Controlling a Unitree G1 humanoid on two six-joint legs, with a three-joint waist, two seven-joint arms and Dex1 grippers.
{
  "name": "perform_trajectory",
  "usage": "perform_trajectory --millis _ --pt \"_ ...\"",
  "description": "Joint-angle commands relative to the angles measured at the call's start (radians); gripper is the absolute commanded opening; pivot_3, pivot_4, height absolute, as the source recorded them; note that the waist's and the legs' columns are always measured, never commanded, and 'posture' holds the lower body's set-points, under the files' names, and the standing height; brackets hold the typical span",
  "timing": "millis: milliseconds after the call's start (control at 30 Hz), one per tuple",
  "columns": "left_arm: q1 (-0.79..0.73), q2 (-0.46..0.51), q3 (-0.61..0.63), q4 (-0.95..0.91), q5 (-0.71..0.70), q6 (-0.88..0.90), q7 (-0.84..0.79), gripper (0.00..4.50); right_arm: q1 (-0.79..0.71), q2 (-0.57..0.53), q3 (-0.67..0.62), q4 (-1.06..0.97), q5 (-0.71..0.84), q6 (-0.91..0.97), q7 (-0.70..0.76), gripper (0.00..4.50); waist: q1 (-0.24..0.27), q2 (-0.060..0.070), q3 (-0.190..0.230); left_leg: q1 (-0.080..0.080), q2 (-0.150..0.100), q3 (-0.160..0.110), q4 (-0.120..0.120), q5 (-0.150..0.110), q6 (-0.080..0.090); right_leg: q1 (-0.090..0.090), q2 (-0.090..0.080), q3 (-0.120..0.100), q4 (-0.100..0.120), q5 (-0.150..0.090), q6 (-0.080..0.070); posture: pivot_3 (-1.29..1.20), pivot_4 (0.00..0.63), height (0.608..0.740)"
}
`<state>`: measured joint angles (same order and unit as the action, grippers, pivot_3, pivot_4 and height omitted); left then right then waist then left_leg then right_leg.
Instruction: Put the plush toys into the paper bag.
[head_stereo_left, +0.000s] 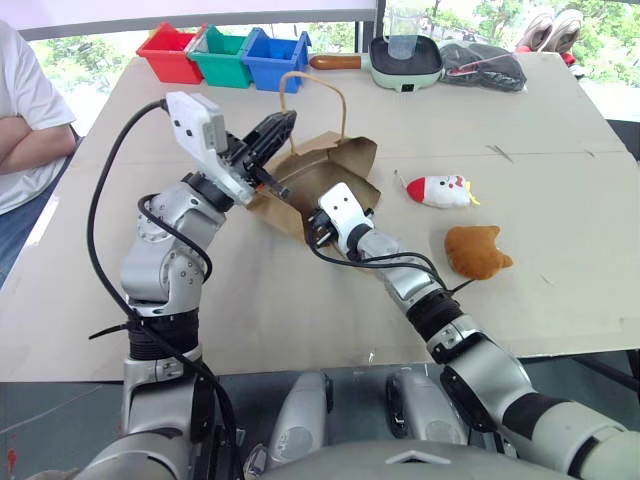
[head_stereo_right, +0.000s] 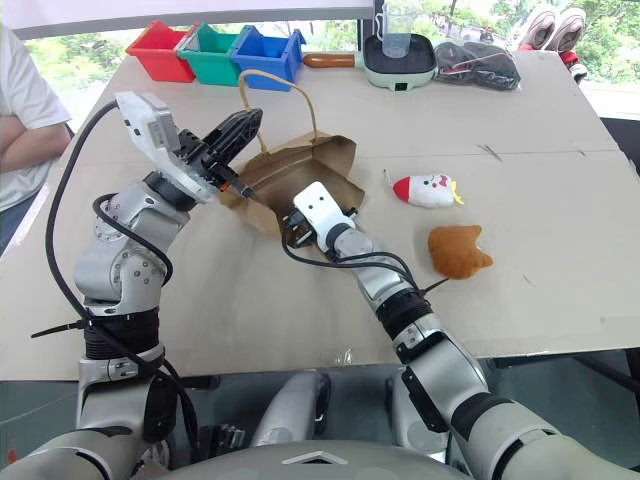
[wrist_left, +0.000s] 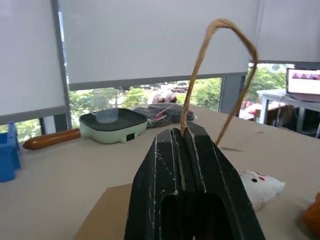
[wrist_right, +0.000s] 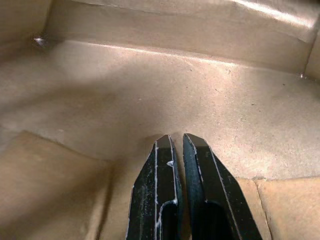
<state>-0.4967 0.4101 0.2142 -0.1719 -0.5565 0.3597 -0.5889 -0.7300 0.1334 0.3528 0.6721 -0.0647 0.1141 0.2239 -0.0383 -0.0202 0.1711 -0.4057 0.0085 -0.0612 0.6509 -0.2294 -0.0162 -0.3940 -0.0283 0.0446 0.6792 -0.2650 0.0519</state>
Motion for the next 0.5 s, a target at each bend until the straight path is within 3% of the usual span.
perform_trajectory --millis 33,300,500 --pt "-0.019 -0.012 0.055 -0.018 -0.053 0.004 0.035 0.00 0.017 0.023 -0.003 0.042 0.003 0.092 0.058 0.10 -0.001 0.000 0.000 0.001 0.000 0.000 0.000 0.000 0.000 0.000 0.000 0.000 0.000 0.000 0.000 0.00 0.150 0.740" --pt "0.123 0.017 0.044 -0.070 -0.126 0.029 -0.079 0.00 -0.020 0.031 -0.094 -0.065 0.087 0.086 0.123 0.10 -0.006 0.000 0.000 0.004 0.000 0.001 -0.005 0.000 0.000 0.001 0.000 0.002 -0.001 0.000 0.000 0.00 0.150 0.740" --pt "0.121 0.003 0.056 -0.060 -0.151 0.035 -0.065 0.00 -0.142 0.069 -0.105 0.198 0.051 0.049 0.109 0.10 -0.004 0.000 0.001 0.005 0.001 0.002 -0.006 0.000 0.000 0.001 0.000 0.002 -0.001 0.000 0.000 0.00 0.150 0.740"
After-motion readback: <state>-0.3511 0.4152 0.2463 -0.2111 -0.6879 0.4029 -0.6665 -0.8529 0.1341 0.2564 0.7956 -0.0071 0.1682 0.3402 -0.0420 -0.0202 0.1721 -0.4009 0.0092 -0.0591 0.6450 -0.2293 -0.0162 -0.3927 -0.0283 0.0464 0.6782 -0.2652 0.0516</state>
